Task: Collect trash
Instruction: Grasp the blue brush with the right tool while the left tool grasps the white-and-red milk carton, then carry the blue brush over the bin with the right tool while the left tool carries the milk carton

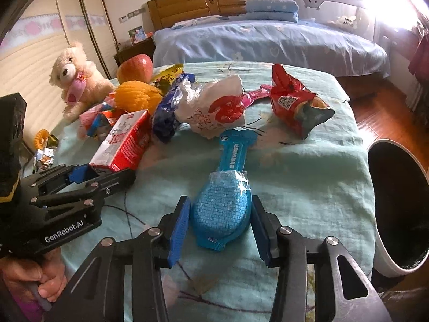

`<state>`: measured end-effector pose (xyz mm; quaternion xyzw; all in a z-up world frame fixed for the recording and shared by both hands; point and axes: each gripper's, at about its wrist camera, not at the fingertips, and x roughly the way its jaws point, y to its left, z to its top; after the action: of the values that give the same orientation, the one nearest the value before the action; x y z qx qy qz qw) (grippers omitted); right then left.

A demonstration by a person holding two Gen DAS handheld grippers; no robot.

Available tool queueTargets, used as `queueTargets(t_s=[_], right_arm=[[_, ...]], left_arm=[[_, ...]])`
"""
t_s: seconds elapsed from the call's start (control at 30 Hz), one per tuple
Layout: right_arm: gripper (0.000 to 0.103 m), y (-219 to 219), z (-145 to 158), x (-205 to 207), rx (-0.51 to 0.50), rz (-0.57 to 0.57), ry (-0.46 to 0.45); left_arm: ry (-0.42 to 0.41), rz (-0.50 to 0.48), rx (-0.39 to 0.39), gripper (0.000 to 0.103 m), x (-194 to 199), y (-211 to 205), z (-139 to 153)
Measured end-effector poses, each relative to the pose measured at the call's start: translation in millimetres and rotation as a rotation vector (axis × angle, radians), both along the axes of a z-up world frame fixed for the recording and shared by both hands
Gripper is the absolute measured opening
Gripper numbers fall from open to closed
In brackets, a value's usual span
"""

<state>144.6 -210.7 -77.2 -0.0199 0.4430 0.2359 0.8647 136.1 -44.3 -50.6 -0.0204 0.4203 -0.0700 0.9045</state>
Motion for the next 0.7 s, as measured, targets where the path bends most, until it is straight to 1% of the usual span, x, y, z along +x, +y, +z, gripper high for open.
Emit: queueTargets(t_s=[0.17, 0.47, 0.7], right_arm=[[0.045, -13, 7, -8, 0.023, -0.016, -0.011], [0.045, -58, 11, -17, 0.064, -0.101, -0.005], [0.045, -89, 14, -22, 0.080, -0.168, -0.016]], left_arm=[[-0.008, -0.046, -0.006, 0.047, -12, -10, 1], [-0.028, -0.142, -0.011, 0.047, -24, -43, 11], [-0.028, -0.208, -0.002, 0.047, -28, -69, 11]])
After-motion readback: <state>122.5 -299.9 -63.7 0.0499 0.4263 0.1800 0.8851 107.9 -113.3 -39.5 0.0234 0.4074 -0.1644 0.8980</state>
